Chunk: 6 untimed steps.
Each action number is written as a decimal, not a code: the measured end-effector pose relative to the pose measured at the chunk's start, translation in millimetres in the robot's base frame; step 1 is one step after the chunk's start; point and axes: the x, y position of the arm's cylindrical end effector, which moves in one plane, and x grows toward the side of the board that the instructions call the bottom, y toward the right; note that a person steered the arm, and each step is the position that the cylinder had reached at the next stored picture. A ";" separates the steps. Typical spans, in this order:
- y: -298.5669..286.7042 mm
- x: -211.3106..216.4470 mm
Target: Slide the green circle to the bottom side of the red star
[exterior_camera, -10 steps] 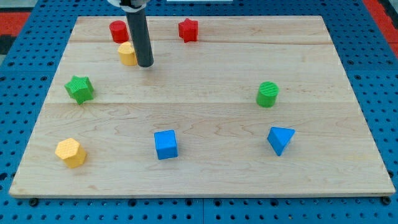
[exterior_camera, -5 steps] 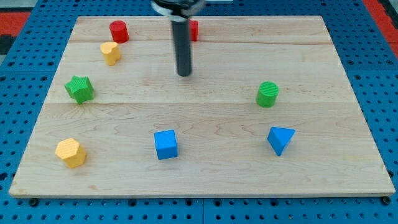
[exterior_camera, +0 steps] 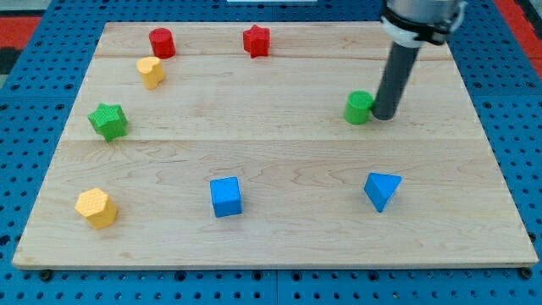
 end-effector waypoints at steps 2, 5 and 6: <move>-105.3 -10.7; -122.3 -57.0; -127.8 -68.1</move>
